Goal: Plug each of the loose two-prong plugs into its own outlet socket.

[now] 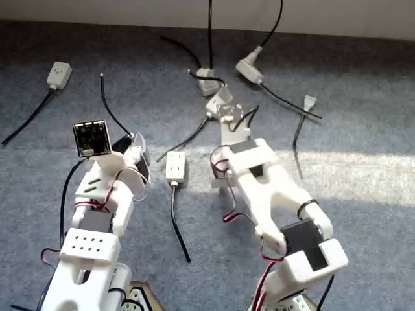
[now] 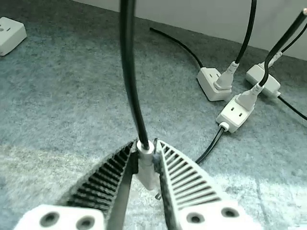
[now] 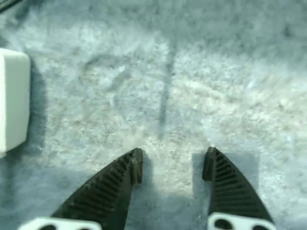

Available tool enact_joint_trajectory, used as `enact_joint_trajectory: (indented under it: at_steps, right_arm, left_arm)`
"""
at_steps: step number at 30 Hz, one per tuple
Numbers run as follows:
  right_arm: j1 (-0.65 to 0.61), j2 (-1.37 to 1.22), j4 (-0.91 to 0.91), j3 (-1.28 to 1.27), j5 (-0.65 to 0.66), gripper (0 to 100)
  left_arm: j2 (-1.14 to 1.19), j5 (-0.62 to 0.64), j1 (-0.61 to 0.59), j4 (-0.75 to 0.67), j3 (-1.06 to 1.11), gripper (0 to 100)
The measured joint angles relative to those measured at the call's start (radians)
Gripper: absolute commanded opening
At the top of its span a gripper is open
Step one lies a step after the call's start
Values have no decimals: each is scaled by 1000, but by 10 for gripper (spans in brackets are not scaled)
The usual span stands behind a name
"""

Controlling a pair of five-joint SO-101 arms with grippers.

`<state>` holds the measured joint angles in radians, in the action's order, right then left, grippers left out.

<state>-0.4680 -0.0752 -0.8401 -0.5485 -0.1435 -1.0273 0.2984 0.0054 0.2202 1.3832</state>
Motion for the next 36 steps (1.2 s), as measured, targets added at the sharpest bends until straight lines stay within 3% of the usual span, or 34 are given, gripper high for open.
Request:
enact_joint_trajectory:
  at_steps: [18, 30, 36]
  right_arm:
    - [-344, 21, -61, -29, 43, 209]
    - [-428, 20, 89, -34, 43, 209]
    - [-446, 20, 189, -34, 43, 209]
  left_arm:
    - [0, 49, -109, 43, 2, 7]
    - [0, 49, -109, 43, 2, 7]
    - [0, 49, -178, 43, 2, 7]
